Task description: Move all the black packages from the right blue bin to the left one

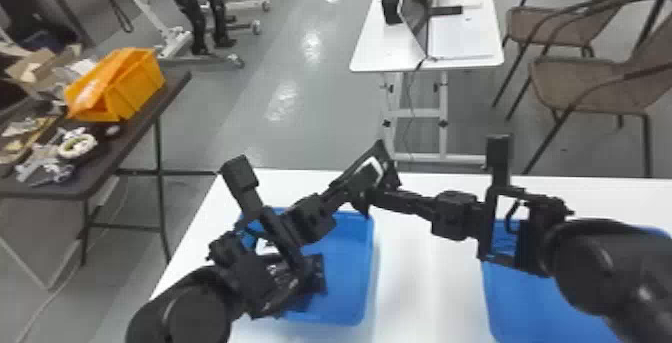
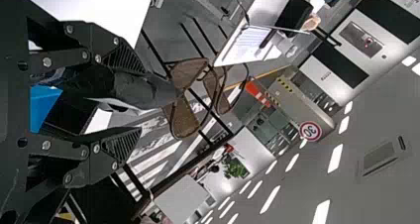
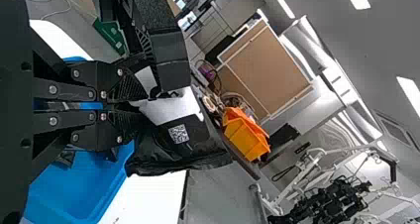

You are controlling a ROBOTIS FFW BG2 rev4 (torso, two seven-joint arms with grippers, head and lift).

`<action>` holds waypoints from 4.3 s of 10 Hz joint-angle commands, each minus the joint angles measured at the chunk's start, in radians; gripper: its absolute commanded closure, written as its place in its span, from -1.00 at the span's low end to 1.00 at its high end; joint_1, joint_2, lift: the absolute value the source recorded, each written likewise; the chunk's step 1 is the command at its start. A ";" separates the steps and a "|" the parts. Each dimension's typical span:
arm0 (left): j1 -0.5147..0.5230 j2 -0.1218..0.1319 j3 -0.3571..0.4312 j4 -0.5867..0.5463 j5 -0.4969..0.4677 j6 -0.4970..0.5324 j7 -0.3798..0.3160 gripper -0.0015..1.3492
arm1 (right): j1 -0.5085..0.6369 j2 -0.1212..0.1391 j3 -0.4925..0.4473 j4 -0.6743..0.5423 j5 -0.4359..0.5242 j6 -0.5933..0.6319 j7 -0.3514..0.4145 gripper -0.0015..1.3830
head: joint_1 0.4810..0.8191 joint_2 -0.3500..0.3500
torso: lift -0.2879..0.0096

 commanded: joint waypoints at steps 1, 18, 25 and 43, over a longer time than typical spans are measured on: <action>0.017 -0.003 0.000 -0.011 -0.005 -0.053 0.013 0.82 | 0.000 0.000 0.000 0.004 0.000 -0.002 -0.002 0.58 | 0.27 0.74 | 0.67; 0.286 -0.081 -0.035 -0.057 -0.701 -0.693 0.188 -0.88 | 0.648 0.118 -0.640 -0.580 0.447 -0.274 -0.284 -0.64 | 0.27 0.19 | 0.67; 0.559 -0.018 -0.098 -0.104 -0.783 -0.932 0.268 -0.83 | 1.013 0.118 -0.612 -0.714 0.579 -0.510 -0.350 -0.64 | 0.27 -0.01 | 0.67; 0.540 0.001 -0.099 -0.090 -0.800 -0.920 0.219 -0.83 | 1.008 0.118 -0.584 -0.720 0.689 -0.541 -0.348 -0.64 | 0.27 0.06 | 0.67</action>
